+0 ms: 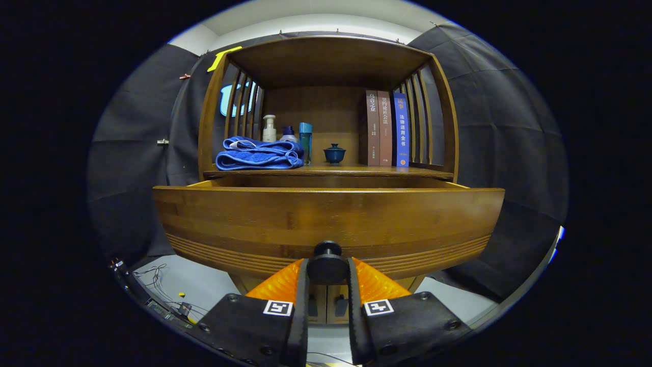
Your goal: Pull open the drawer, take out the items inside it, and place them on the countertop above the cabinet.
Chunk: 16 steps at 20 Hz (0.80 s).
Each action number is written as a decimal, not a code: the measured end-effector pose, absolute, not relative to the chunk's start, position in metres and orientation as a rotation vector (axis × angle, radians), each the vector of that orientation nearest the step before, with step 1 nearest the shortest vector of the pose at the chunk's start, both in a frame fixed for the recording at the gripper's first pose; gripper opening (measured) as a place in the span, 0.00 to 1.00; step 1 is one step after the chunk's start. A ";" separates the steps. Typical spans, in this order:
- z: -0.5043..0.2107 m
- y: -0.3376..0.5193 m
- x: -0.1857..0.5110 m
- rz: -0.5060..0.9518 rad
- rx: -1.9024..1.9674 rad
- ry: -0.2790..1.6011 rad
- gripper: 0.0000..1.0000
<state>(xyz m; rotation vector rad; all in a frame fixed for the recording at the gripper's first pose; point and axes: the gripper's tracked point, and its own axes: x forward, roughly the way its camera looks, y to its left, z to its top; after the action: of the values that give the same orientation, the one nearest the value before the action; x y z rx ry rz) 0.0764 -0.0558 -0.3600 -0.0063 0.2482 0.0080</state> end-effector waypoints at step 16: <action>-0.359 -0.060 0.055 0.033 -0.042 0.242 1.00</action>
<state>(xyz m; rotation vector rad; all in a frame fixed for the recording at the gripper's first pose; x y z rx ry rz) 0.0550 -0.0601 -0.3588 -0.0420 0.2418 0.0334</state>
